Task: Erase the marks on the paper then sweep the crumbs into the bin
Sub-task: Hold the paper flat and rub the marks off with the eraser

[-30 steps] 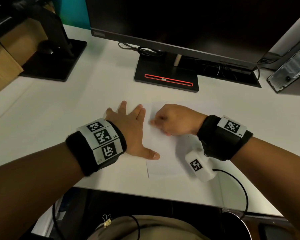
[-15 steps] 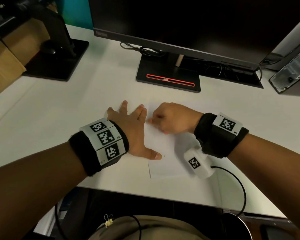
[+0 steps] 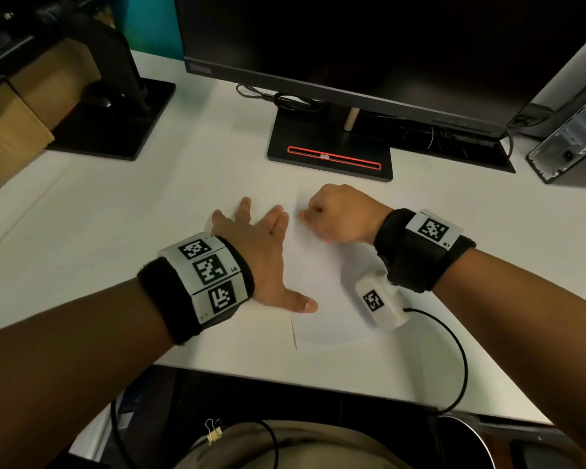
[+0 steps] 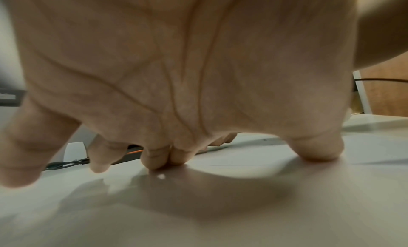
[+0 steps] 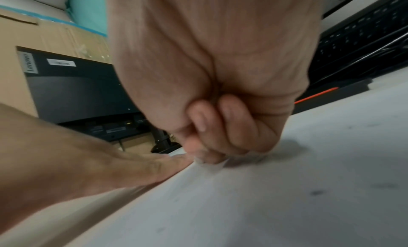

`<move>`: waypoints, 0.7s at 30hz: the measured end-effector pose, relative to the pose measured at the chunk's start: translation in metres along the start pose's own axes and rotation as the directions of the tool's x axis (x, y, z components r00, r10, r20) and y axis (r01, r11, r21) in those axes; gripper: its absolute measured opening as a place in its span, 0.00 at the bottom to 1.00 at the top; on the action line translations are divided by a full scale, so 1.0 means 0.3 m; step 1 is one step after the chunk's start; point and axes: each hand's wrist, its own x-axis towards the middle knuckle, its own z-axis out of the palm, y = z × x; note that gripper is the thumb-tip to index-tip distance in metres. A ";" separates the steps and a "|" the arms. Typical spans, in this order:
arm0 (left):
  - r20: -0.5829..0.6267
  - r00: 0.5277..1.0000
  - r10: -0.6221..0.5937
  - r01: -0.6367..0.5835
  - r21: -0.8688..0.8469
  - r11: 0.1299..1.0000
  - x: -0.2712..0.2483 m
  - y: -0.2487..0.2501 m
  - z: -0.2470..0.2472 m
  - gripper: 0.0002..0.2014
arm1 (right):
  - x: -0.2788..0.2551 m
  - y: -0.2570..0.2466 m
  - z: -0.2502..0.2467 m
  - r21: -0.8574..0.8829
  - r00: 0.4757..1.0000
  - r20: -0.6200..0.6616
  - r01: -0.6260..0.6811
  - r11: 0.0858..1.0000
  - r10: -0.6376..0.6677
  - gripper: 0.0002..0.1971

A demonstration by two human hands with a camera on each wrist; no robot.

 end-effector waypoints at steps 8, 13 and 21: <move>-0.006 1.000 0.004 -0.004 0.002 1.000 0.001 0.001 0.003 0.72 | 0.006 0.013 -0.010 0.021 0.998 -0.038 -0.051 0.998 0.052 0.25; -0.022 1.000 0.009 -0.009 0.003 1.000 0.007 0.001 0.007 0.72 | 0.003 0.002 0.011 0.061 0.999 0.026 -0.023 0.998 0.021 0.27; -0.023 1.000 0.006 -0.006 0.001 1.000 0.006 -0.002 0.006 0.72 | -0.011 0.010 0.010 0.052 0.998 0.059 -0.026 0.998 0.023 0.27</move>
